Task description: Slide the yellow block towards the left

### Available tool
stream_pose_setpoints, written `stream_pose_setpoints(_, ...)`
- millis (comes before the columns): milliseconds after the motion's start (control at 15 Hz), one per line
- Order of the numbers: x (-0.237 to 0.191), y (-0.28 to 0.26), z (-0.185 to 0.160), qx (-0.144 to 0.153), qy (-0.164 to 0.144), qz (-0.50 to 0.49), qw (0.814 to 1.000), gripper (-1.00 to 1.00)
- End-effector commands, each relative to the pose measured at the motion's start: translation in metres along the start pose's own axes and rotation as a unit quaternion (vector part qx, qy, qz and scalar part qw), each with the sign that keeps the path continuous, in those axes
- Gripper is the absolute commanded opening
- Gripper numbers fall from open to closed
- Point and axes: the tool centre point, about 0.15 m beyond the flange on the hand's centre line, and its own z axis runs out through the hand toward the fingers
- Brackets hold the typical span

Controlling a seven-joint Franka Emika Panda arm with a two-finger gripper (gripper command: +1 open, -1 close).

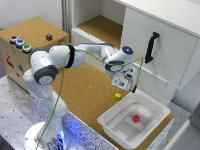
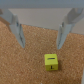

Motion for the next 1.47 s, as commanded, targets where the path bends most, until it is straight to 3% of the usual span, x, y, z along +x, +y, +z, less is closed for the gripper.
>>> stream_pose_setpoints(0, 0.010, -0.006, 0.050, -0.077, -0.017, 0.023, 0.997, -1.00)
stream_pose_setpoints(400, 0.015, 0.032, 0.087, -0.057, -0.017, 0.057, 0.997, -1.00)
stream_pose_setpoints(733, 0.020, 0.072, 0.097, -0.065, -0.012, 0.089, 0.994, -1.00)
stream_pose_setpoints(867, 0.025, 0.080, 0.100, -0.046, -0.011, 0.077, 0.996, -1.00)
stream_pose_setpoints(1400, 0.020, 0.064, 0.121, -0.033, -0.026, 0.069, 0.997, -1.00)
